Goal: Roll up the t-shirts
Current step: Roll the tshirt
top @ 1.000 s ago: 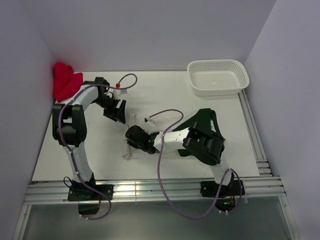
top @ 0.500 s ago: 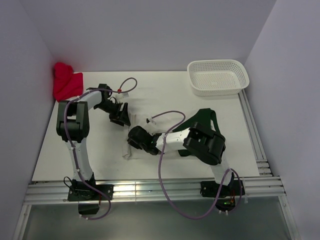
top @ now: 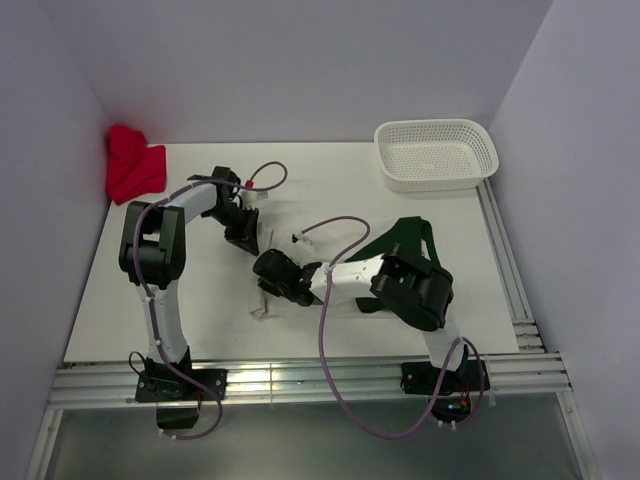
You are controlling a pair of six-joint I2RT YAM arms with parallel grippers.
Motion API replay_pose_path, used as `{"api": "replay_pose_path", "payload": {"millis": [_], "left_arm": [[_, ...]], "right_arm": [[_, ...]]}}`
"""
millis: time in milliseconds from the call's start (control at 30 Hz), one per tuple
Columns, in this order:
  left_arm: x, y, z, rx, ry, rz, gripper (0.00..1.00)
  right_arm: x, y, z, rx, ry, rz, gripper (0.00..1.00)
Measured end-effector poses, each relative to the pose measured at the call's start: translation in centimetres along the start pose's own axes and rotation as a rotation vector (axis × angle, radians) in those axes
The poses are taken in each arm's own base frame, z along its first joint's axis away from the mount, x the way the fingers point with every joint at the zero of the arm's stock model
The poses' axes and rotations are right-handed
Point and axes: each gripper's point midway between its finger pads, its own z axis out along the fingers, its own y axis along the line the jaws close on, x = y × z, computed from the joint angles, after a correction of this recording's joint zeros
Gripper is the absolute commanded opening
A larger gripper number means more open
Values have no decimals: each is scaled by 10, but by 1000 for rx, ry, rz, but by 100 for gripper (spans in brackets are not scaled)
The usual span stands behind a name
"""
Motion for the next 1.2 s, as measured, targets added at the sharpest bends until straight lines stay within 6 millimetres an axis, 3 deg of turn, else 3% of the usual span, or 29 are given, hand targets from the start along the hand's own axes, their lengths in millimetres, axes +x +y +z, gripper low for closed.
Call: {"api": "replay_pose_path", "payload": {"millis": [133,333,533,700,767,1000,1200], "left_arm": [[0,0,0,-93,18,41,0],[-1,3,-3,-195,39,77,0],[-3,9,-8,-280,55,96,0],[-3,7,-9,-326,73,118,0],[-4,7,-9,-339,79,126,0],[-5,4,-9,-367,90,143,0],[-5,4,-7,-377,104,147,0]], "right_arm": [[-2,-4,-7,61,-27,-66,35],[-3,3,-25,120,-68,-166,38],[-9,49,-44,92,-108,-227,38],[-6,79,-39,88,-137,-269,39],[-1,78,-32,109,-137,-296,39],[17,38,-8,243,-112,-406,40],[22,41,-12,266,-120,-445,44]]}}
